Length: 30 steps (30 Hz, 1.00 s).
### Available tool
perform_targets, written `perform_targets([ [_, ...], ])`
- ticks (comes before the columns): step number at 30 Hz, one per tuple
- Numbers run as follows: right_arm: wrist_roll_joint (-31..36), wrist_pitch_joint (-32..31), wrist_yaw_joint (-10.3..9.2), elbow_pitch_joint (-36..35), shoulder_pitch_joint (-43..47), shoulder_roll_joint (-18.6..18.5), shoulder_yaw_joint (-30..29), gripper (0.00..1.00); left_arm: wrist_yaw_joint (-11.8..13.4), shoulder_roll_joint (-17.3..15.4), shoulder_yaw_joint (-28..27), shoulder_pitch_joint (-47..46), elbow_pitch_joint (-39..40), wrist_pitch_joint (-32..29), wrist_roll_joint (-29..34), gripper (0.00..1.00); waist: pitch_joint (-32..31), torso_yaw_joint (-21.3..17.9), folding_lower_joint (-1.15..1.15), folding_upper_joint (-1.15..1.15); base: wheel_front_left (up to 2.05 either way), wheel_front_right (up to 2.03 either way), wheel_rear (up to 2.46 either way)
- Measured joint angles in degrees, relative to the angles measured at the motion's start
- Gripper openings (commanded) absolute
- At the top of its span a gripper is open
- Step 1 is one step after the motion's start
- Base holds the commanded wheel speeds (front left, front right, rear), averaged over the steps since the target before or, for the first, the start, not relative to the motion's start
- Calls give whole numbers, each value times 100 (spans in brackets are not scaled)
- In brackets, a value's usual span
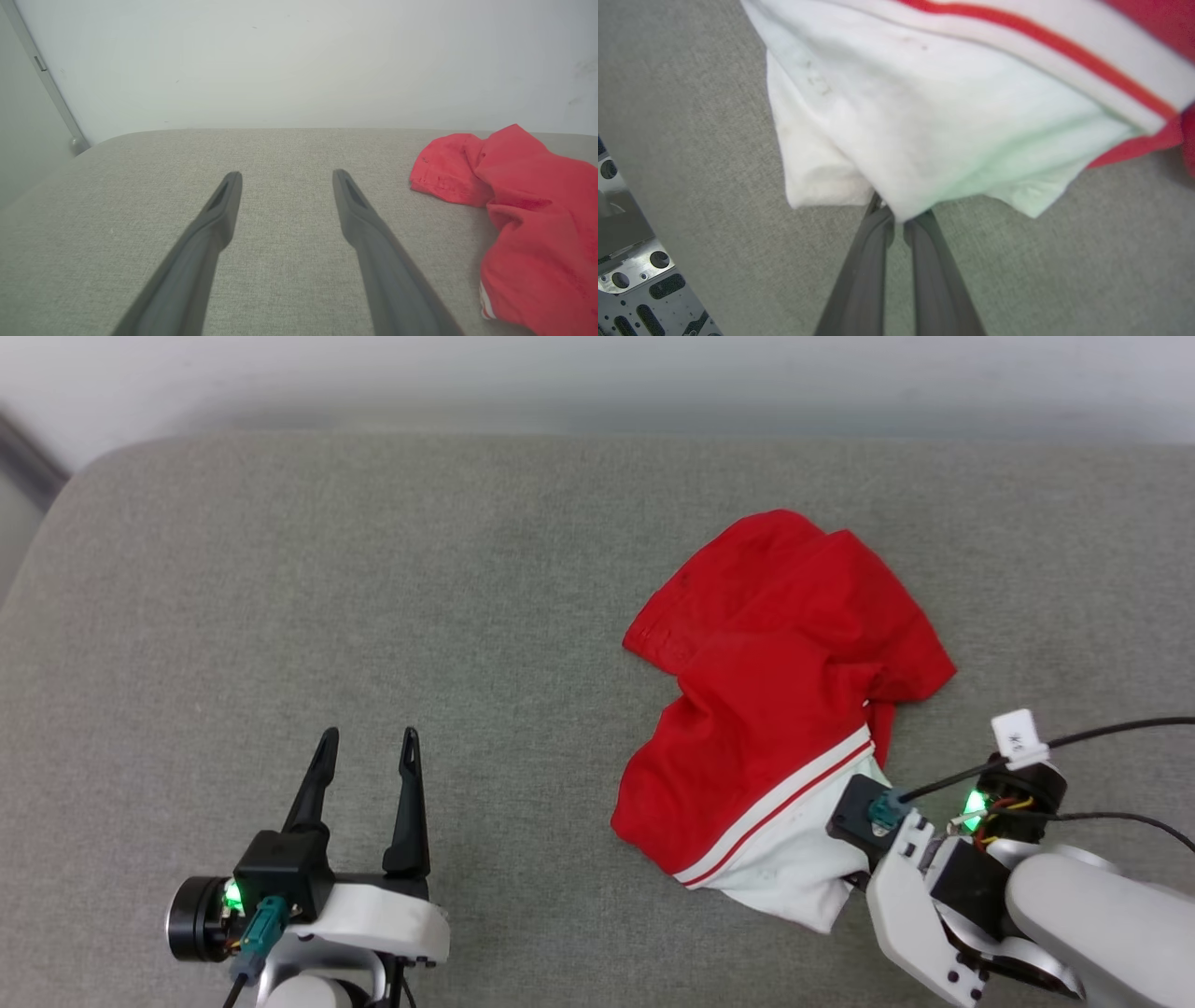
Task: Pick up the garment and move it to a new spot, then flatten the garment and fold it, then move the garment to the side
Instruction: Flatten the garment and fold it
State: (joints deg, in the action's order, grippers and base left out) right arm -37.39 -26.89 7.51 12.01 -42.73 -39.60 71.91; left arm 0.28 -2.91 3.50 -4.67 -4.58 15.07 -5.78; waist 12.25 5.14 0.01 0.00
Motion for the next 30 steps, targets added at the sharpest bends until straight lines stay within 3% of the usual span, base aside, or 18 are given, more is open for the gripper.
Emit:
perform_targets([
  [10,-255,591,0,-993,658,-605,-1333,0,32,0,31,253,19,0,16,100,-436,-249,0,0,0,0,0],
  [17,21,632,0,-1535,622,-559,-2409,0,31,-1,74,294,19,0,18,100,-466,-293,0,0,0,0,0],
  [23,212,508,0,-1432,-192,58,-2517,0,37,0,183,124,54,0,-2,100,-269,-192,0,0,0,0,0],
  [30,174,352,0,-209,-1645,1220,-1362,0,80,0,379,-257,113,0,-85,100,201,45,0,0,0,0,0],
])
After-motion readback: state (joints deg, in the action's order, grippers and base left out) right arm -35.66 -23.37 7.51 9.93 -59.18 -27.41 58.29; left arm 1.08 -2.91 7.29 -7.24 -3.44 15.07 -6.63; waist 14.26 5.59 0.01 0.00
